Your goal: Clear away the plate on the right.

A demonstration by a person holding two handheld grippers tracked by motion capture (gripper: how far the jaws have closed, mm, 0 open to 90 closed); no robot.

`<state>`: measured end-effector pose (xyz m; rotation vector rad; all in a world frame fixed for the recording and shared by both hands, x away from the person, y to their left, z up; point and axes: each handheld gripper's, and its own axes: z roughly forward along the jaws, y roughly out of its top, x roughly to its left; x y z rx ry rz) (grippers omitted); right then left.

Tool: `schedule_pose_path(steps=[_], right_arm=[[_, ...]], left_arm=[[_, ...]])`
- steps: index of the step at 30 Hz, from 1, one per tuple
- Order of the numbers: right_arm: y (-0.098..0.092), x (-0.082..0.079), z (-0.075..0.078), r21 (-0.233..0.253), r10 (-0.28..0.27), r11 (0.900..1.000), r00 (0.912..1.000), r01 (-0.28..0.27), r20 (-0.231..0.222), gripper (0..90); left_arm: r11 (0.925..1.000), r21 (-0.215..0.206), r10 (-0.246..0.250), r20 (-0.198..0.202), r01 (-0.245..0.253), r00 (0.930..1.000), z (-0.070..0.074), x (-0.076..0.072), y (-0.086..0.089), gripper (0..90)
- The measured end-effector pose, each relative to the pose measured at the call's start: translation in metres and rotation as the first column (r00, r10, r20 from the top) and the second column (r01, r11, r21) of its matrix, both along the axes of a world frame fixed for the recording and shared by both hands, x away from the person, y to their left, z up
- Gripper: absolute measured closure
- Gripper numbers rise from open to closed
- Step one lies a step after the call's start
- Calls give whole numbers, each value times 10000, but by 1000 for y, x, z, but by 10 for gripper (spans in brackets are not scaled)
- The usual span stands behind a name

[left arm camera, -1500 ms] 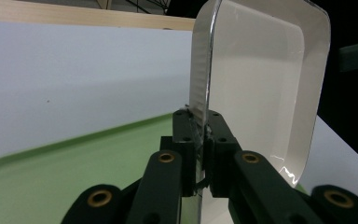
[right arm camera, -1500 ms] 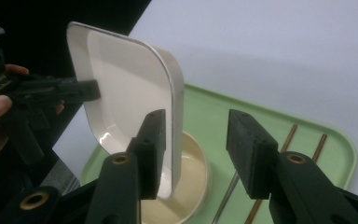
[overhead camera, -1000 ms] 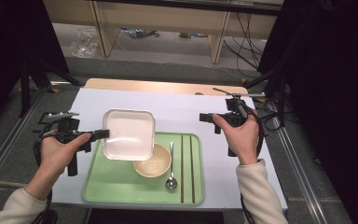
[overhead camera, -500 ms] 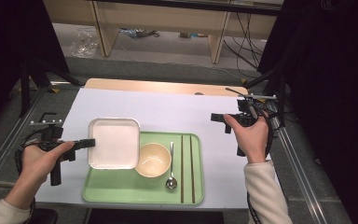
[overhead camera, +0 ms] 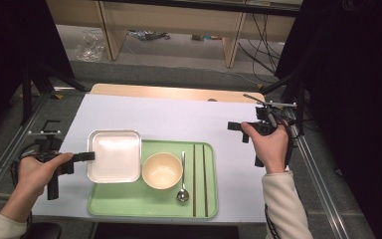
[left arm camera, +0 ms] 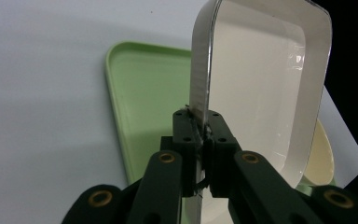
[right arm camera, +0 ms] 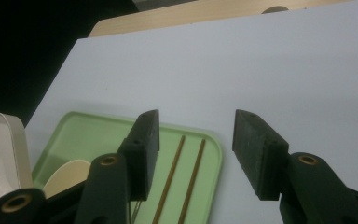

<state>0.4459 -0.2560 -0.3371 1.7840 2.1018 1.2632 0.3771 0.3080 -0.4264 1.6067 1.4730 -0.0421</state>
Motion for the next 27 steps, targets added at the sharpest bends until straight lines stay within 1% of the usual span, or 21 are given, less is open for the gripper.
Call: schedule_pose_path(steps=[1,2,3,4,5,7,8,9,10,11,14,15,16,18,19,20,22,24,25,26,27], right_arm=[[0,0,-1,141,46,9999,10000,-47,17,522],[1,-1,0,202,-92,9998,9999,94,-143,522],[2,-1,-1,268,-107,9996,9997,113,-224,522],[2,0,-1,219,0,9998,9999,3,-149,521],[2,0,-2,66,-26,10000,10000,27,-82,521],[3,-2,1,183,-115,9998,9991,122,-400,521],[3,-2,1,79,-168,9998,9989,172,-441,521],[3,-2,1,92,-153,9998,9989,157,-442,521],[3,-2,1,217,-66,9997,9992,74,-392,521],[4,-2,1,11,-226,9997,9986,227,-472,520],[4,-2,1,-18,-268,9996,9987,267,-441,520],[3,-2,1,111,-171,9998,9984,177,-546,520],[3,-2,0,163,-148,9997,9988,156,-457,520],[3,-2,1,248,-197,9995,9983,211,-546,520],[2,-1,0,176,-164,9997,9989,171,-431,519],[2,0,-2,79,-87,9999,9998,88,-182,518],[3,-2,0,187,-221,9996,9983,232,-531,516],[3,-1,-1,142,-224,9996,9987,231,-462,513],[2,0,-2,142,-82,9999,9996,86,-262,513],[3,-1,-1,96,-148,9998,9990,152,-421,513],[3,-1,-1,109,-161,9998,9988,166,-458,512]], left_arm=[[10000,12,2,-32,-2,10000,-1,1,1,845],[9999,81,144,-140,-143,9998,-2,1,2,845],[9998,32,173,-177,-172,9997,-3,2,3,845],[9998,90,203,-245,-201,9995,-4,3,4,845],[9997,102,222,-290,-219,9993,-5,3,4,845],[9995,247,229,-370,-220,9991,-7,5,5,845],[9992,313,263,-402,-251,9988,-8,6,5,845],[9990,368,259,-430,-244,9987,-9,7,5,845],[9988,421,278,-478,-258,9985,-11,8,5,845],[9989,428,236,-564,-212,9981,-12,9,6,845],[9988,456,216,-703,-184,9973,-16,12,4,845],[9986,514,193,-767,-154,9969,-17,13,3,845],[9985,527,179,-807,-137,9966,-18,14,2,845],[9984,561,136,-860,-87,9962,-20,16,0,845],[9983,577,142,-897,-90,9959,-20,17,-1,845],[9980,630,121,-895,-65,9959,-21,18,-2,845],[9976,690,107,-952,-41,9954,-22,20,-4,845],[9968,801,86,-990,-7,9950,-23,22,-6,845],[9960,898,107,-1011,-15,9948,-23,22,-6,845],[9958,914,112,-1030,-18,9946,-24,24,-7,845],[9955,950,132,-1074,-30,9941,-24,24,-8,845]])
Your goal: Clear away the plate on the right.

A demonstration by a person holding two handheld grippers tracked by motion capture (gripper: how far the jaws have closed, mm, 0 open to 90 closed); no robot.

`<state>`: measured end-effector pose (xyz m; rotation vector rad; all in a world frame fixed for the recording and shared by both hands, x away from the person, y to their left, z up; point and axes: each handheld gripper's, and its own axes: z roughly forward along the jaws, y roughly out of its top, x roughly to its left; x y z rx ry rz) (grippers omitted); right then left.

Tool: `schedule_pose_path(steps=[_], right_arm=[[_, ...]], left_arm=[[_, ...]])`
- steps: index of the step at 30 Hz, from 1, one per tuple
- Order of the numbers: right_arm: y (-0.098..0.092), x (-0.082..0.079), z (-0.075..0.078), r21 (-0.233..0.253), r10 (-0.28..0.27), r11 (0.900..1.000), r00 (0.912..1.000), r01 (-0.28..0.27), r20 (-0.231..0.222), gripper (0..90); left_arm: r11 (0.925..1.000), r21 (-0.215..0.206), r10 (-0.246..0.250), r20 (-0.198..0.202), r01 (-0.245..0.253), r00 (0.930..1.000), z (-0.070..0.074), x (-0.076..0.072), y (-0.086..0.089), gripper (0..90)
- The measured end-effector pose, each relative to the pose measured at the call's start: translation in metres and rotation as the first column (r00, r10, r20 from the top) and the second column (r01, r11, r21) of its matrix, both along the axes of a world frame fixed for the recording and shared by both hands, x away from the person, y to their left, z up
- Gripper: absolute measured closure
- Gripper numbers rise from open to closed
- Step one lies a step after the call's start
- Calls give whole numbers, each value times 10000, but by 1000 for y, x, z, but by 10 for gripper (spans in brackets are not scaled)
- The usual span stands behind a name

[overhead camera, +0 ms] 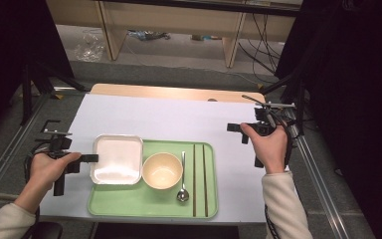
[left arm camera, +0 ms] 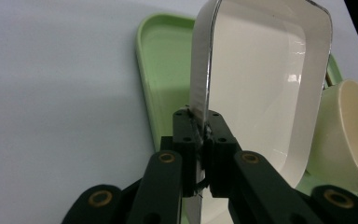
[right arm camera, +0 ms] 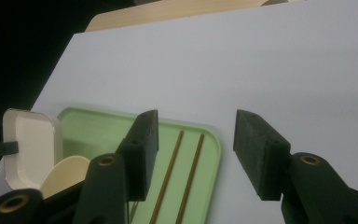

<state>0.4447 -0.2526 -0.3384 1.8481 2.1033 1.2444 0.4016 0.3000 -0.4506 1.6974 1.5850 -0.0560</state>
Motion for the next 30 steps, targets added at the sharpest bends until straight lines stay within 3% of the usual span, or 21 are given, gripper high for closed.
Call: schedule_pose_path(steps=[1,2,3,4,6,7,12,13,16,20,21,30], right_arm=[[2,0,0,28,-95,10000,9999,95,-52,512],[1,1,-2,-3,141,9999,9998,-141,166,512],[1,1,-1,-69,106,9999,9999,-106,25,512],[0,2,-3,-174,372,9992,9987,-366,341,512],[0,3,-4,-195,395,9991,9986,-389,342,511],[1,3,-4,-209,359,9992,9989,-352,293,512],[1,2,-4,-272,376,9989,9989,-369,266,511],[4,1,-2,-67,125,9999,9998,-126,-146,510],[4,0,-2,-92,176,9998,9997,-177,-180,509],[3,1,-3,-199,295,9994,9995,-296,-74,508],[3,3,-5,-274,379,9989,9991,-374,163,508],[5,4,-8,-416,445,9982,9989,-438,148,506]], left_arm=[[10000,14,-32,-28,32,10000,-1,1,0,845],[10000,1,-51,-66,51,10000,-2,2,-1,845],[9999,52,-92,-103,93,9999,-2,3,-2,845],[9999,71,-113,-106,114,9999,-4,4,-3,845],[9992,259,-301,-234,307,9993,-6,5,-2,845],[9998,132,-116,-266,120,9996,-7,5,-4,844],[9998,17,-178,-413,179,9990,-9,8,-6,845],[9998,-26,-210,-448,209,9988,-10,9,-7,844],[9997,-43,-234,-500,232,9985,-10,12,-10,844],[9997,-6,-237,-511,237,9984,-10,15,-12,843],[9998,-18,-215,-506,215,9985,-11,15,-12,842],[9998,91,-196,-685,203,9975,-17,20,-13,834]])
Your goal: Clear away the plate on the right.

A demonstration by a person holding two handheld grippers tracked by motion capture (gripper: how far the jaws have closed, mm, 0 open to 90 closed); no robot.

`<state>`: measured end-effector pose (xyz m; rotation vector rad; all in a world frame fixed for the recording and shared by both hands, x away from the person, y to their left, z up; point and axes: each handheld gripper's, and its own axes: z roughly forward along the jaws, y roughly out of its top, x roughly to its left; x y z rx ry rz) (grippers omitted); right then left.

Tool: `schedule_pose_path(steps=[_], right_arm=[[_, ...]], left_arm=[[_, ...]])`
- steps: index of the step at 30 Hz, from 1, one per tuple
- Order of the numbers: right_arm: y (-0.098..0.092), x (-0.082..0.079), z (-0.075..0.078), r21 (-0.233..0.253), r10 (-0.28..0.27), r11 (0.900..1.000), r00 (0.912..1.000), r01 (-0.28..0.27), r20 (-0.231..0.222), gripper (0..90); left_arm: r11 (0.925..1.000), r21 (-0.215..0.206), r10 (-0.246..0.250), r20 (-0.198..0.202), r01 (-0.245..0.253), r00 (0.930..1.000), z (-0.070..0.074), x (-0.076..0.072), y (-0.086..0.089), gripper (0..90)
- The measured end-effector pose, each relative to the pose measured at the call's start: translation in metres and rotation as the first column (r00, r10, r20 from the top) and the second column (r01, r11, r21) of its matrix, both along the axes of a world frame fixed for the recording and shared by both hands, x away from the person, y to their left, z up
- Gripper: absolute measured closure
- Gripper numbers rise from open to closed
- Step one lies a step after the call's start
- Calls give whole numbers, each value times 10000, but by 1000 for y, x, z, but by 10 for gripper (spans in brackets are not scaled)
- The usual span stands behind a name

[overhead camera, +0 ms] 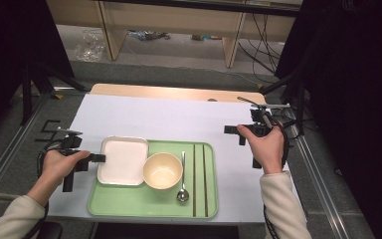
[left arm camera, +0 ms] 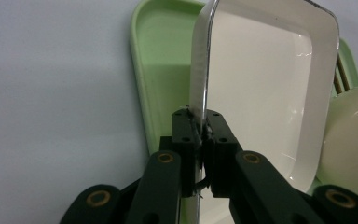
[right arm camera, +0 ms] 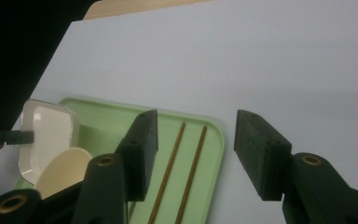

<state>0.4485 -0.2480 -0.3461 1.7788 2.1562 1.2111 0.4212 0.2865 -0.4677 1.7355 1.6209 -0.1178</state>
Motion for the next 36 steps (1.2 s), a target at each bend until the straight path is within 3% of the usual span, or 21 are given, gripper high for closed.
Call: schedule_pose_path(steps=[5,7,10,18,20,23,25,26,31,34,35,36], right_arm=[[-1,-1,1,41,40,10000,10000,-39,-56,506],[-1,0,0,98,64,9999,10000,-64,-43,506],[-2,-1,1,24,42,10000,10000,-42,-41,506],[-2,-1,1,71,27,10000,10000,-27,-64,503],[-2,-1,1,56,-39,10000,10000,40,-68,503],[-4,-1,0,49,-39,10000,10000,39,-15,501],[-3,-2,0,96,-161,9998,9998,162,-94,500],[-4,-1,-1,16,-12,10000,9999,11,114,498],[-3,-1,-3,-68,-43,10000,9998,44,186,499],[0,-4,-3,11,-244,9997,9994,244,-232,499],[0,-3,-5,39,-61,10000,9999,61,126,499],[0,-4,-5,-74,-62,10000,9999,63,92,499]], left_arm=[[9983,522,-246,-106,251,9996,-6,2,-5,849],[9979,641,-83,-174,93,9998,-8,1,-9,854],[9967,779,-207,-208,222,9996,-8,0,-10,814],[9936,1086,-320,101,307,9994,-3,-6,-12,756],[9930,1166,-206,330,167,9992,0,-9,-11,744],[9887,1494,-259,1136,87,9932,7,-14,-10,693],[9888,1483,-438,1935,149,9801,9,-17,-10,588],[9894,1441,-504,2332,167,9711,10,-18,-10,543],[9824,1868,-847,4038,85,9109,20,-26,-10,424],[9784,2051,-823,5030,-263,8603,26,-33,-10,363],[9759,2151,-873,5410,-373,8365,29,-36,-9,349],[9736,2212,-821,5714,-569,8166,31,-39,-9,334]])
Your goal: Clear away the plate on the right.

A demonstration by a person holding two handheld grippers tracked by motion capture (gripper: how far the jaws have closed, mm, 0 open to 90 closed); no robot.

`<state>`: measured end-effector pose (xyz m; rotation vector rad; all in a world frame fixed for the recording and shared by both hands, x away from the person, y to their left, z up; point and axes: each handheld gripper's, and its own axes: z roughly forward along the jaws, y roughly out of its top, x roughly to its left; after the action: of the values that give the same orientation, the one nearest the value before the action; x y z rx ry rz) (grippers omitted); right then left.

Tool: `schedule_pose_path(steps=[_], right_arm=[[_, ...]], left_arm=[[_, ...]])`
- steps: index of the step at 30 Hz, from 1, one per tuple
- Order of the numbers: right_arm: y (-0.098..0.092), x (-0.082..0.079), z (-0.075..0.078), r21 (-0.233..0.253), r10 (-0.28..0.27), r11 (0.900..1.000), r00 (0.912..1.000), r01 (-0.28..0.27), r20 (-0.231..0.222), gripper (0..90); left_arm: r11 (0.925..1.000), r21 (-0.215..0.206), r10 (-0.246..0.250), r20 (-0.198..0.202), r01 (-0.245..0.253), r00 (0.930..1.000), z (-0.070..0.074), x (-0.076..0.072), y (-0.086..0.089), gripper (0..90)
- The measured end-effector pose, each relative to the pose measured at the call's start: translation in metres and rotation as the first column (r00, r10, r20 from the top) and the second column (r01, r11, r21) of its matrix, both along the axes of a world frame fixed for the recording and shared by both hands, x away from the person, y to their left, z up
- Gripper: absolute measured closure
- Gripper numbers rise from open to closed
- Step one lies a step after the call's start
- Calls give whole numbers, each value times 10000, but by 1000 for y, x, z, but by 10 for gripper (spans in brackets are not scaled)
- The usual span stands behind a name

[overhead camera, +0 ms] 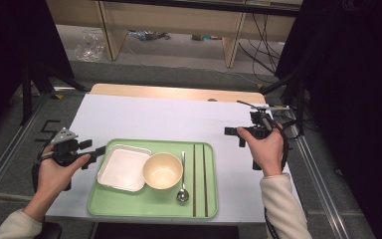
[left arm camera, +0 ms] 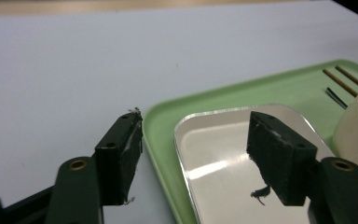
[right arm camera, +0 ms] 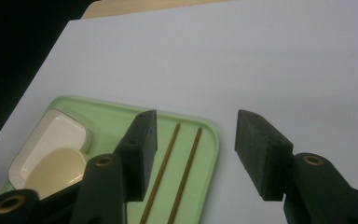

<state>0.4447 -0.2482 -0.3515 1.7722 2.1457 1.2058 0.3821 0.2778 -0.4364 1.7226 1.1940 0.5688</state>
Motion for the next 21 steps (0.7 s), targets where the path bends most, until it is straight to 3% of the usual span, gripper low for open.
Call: schedule_pose_path(steps=[2,3,4,7,10,11,12,15,20,21], right_arm=[[1,-2,-3,-40,-156,9999,9991,157,400,501],[1,-2,-5,-59,-77,9999,9965,82,831,500],[1,-4,-6,-56,-167,9998,9958,173,901,501],[0,-9,-14,-164,64,9999,9893,-41,1455,502],[-3,-18,-22,-159,20,9999,9899,3,1416,504],[-7,-18,-26,-317,296,9992,9869,-249,1585,505],[-9,-21,-29,-300,82,9995,9908,-42,1350,504],[-18,-25,-41,-554,220,9984,9901,-144,1384,504],[-22,-32,-51,-531,-156,9984,9968,198,778,503],[-24,-31,-53,-604,79,9982,9956,-23,932,502]], left_arm=[[9998,168,131,640,-142,9979,5,-6,1,315],[9997,159,189,885,-204,9959,7,-9,1,311],[9995,164,237,1039,-255,9943,8,-11,1,306],[9985,186,502,1021,-524,9935,7,-18,1,286],[9978,356,526,1034,-566,9932,4,-24,-1,286],[9975,457,490,1065,-541,9931,4,-26,-1,285],[9978,479,413,1061,-466,9935,3,-27,-2,285],[9973,579,397,860,-448,9955,0,-27,-1,280],[9968,605,493,525,-524,9974,-5,-26,1,278],[9977,525,420,356,-438,9985,-6,-26,1,277]])
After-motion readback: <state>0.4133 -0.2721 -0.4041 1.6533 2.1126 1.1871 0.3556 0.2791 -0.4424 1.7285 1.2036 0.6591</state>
